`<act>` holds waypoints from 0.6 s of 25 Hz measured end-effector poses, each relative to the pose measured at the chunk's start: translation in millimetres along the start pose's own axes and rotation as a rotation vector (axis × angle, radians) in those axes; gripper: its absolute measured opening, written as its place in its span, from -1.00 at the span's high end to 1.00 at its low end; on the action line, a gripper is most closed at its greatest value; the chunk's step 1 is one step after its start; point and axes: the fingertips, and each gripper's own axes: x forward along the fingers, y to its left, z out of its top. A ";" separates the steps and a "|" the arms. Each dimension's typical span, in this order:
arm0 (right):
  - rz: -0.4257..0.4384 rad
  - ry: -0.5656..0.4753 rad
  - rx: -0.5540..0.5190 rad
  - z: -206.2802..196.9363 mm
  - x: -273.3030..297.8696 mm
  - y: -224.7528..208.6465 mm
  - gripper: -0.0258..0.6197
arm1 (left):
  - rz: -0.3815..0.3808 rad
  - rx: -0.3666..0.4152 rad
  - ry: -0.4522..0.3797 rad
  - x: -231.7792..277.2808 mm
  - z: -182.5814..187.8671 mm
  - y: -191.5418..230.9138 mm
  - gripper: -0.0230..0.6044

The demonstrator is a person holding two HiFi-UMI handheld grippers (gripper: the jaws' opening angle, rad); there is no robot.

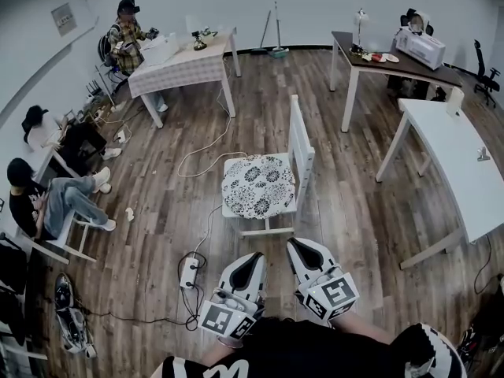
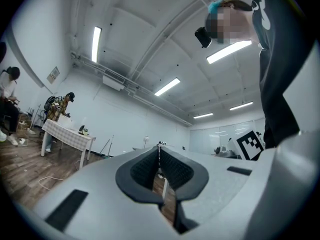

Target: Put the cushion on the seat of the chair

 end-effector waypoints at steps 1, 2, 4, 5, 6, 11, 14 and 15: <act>-0.001 -0.002 -0.002 1.9 -2.4 1.1 0.85 | -0.006 0.001 -0.002 -0.2 1.7 -3.5 0.88; -0.003 -0.003 -0.004 3.2 -5.2 2.2 0.85 | -0.013 0.002 -0.003 -0.8 3.1 -7.6 0.88; -0.007 0.000 -0.008 3.4 -11.6 6.1 0.85 | -0.026 0.005 -0.007 -4.9 4.7 -15.9 0.88; -0.009 0.002 -0.010 2.6 -14.7 9.0 0.85 | -0.030 0.007 -0.006 -8.7 4.7 -19.2 0.88; -0.012 0.004 -0.010 1.6 -17.6 12.4 0.85 | -0.031 0.008 -0.005 -13.3 4.2 -21.6 0.88; -0.026 0.012 0.002 -5.4 -32.3 38.8 0.85 | -0.030 0.002 0.005 -45.6 4.6 -27.3 0.88; -0.034 0.016 0.006 -7.1 -41.4 58.5 0.85 | -0.032 -0.006 0.012 -67.1 8.2 -30.7 0.88; -0.038 0.016 0.008 -7.3 -44.9 64.9 0.84 | -0.034 -0.007 0.015 -74.9 9.2 -32.3 0.88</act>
